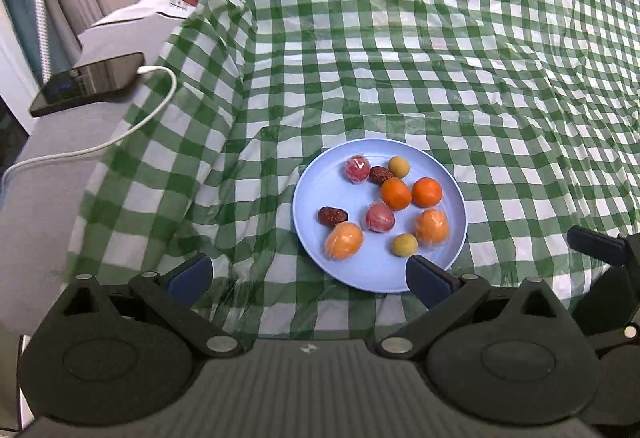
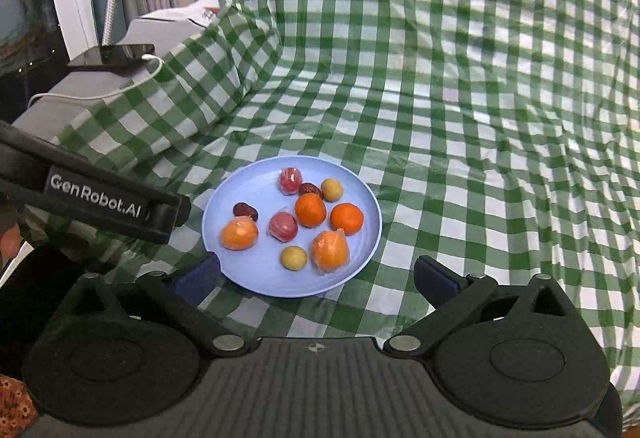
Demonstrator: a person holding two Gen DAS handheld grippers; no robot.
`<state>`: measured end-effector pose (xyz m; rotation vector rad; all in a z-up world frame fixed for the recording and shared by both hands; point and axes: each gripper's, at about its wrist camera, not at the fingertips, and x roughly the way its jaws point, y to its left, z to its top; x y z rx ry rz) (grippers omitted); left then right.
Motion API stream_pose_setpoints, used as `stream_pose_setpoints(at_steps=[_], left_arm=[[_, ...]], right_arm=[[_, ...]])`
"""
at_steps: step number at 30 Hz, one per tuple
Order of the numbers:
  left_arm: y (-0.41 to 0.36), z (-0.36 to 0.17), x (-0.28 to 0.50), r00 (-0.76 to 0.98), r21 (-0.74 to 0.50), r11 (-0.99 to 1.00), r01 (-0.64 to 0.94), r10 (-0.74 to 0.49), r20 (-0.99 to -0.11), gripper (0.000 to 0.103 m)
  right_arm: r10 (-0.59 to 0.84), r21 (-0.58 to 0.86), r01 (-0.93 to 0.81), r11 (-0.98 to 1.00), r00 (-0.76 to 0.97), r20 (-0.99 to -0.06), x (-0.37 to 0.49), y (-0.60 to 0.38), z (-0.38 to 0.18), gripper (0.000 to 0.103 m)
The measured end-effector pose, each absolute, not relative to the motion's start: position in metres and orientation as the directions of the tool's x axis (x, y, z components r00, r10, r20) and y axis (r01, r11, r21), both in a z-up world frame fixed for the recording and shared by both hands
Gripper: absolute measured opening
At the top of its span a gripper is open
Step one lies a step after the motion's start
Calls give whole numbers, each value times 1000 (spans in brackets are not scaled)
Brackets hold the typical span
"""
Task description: Organize fruits
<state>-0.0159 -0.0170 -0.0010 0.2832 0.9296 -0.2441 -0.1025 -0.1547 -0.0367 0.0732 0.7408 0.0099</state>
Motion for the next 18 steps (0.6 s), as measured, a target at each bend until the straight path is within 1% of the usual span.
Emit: stream_pose_setpoints(at_steps=[9,18], left_arm=[[-13,7,-38,605,142,937,321,-87,-792,103],[-15,9,-41,617,155,935,318,-81,-783,103]], right_arm=[[15,45,18,999,765,-644,-119,-151,-26,102],[-3,41,38,998,768,-640,-122,-151,-25,102]])
